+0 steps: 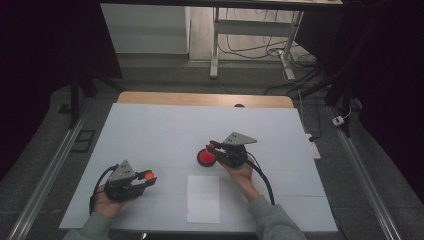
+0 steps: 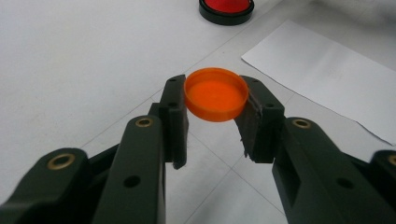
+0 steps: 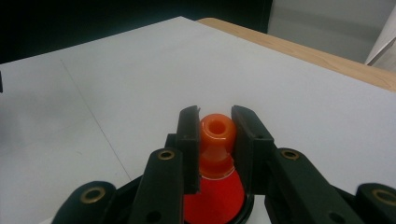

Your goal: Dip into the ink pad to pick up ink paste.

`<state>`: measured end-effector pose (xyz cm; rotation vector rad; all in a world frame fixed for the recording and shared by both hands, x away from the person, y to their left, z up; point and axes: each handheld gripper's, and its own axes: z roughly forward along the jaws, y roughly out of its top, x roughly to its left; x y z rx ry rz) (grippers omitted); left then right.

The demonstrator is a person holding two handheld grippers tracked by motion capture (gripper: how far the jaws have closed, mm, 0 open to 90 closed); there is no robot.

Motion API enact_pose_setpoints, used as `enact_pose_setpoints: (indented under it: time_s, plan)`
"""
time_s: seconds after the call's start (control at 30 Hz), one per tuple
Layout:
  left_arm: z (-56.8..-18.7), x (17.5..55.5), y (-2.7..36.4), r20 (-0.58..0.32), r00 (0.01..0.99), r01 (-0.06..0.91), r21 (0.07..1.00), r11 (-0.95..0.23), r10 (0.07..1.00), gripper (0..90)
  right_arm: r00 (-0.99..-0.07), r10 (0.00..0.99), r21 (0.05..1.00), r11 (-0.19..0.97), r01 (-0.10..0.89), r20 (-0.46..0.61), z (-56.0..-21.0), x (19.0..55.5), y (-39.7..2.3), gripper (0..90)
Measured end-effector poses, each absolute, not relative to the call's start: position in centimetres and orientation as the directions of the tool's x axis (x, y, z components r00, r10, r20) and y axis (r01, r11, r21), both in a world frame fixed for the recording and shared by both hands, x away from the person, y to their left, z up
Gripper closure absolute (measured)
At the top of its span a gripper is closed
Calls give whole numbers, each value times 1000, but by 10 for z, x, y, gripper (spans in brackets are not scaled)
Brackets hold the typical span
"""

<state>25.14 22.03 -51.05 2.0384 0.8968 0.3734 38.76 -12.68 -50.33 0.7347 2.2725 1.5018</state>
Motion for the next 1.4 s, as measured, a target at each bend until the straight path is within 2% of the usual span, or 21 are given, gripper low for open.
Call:
enact_pose_setpoints:
  time_s: [1.4]
  plan:
    - [-511, 253, 222, -68, 695, 461, 806, -371, 715, 645, -840, 542, 930, 294, 221, 28, -481, 360, -163, 722]
